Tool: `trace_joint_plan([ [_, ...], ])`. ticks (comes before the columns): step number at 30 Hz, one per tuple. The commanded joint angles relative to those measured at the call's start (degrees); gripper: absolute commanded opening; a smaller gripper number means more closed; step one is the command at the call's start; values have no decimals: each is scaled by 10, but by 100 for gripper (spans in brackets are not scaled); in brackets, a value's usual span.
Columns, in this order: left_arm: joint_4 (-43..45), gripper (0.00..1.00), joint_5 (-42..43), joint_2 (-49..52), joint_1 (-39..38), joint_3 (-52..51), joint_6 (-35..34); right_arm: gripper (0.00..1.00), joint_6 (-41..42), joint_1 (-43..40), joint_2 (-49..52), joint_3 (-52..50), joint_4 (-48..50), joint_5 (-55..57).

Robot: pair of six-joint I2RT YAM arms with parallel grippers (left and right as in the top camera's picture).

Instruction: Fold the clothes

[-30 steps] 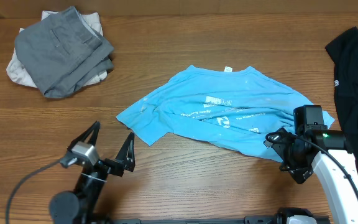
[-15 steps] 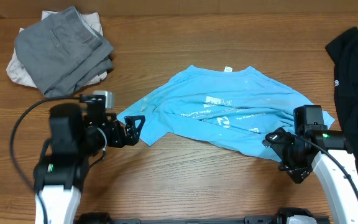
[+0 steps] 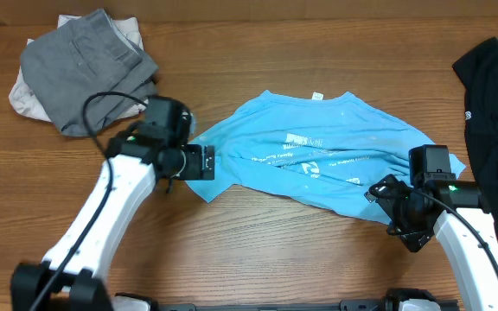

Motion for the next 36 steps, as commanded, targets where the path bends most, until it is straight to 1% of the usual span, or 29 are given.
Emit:
trace_joint_plan([
  [1,-2,100,-27,37,-2,10,-10,100,-4,-3,1,-2,-1,-3],
  [3,-6,100,-35,57,0,10,-44,100,-4,-3,1,-2,0,-3],
  [4,-8,100,-43,68,1,10,-80,100,-4,-3,1,-2,0,-3],
  [6,-5,100,-43,88,0,10,-111,100,-3,-3,1,-2,0,-3],
  [13,3,100,-40,162,0,10,-144,100,0,-3,1,-2,-14,-3],
  [16,11,100,-39,185,1,10,-158,100,14,-3,1,-2,-21,-3],
  [20,34,99,-37,205,1,10,-162,100,14,-3,1,-2,-24,-3],
  [21,37,96,-37,207,1,10,-162,100,14,-3,1,-2,-24,-3],
  [23,42,82,-35,210,1,10,-165,100,17,-3,1,-3,-24,-3],
  [26,54,56,-30,212,1,10,-178,100,38,-3,1,-13,-20,-1],
  [27,56,52,-25,213,1,10,-187,100,51,-3,1,-22,-15,1],
  [28,57,43,-19,213,1,10,-201,100,62,-3,1,-31,-7,1],
  [29,57,37,-9,213,1,10,-221,100,68,-3,1,-43,4,1],
  [30,58,34,5,213,1,10,-244,100,76,-3,1,-55,16,1],
  [31,58,34,22,213,0,10,-268,100,80,-3,1,-71,33,1],
  [33,64,28,36,213,-3,8,-298,100,81,-3,1,-97,63,1],
  [36,84,26,30,213,-12,2,-307,100,87,-3,2,-120,100,-5],
])
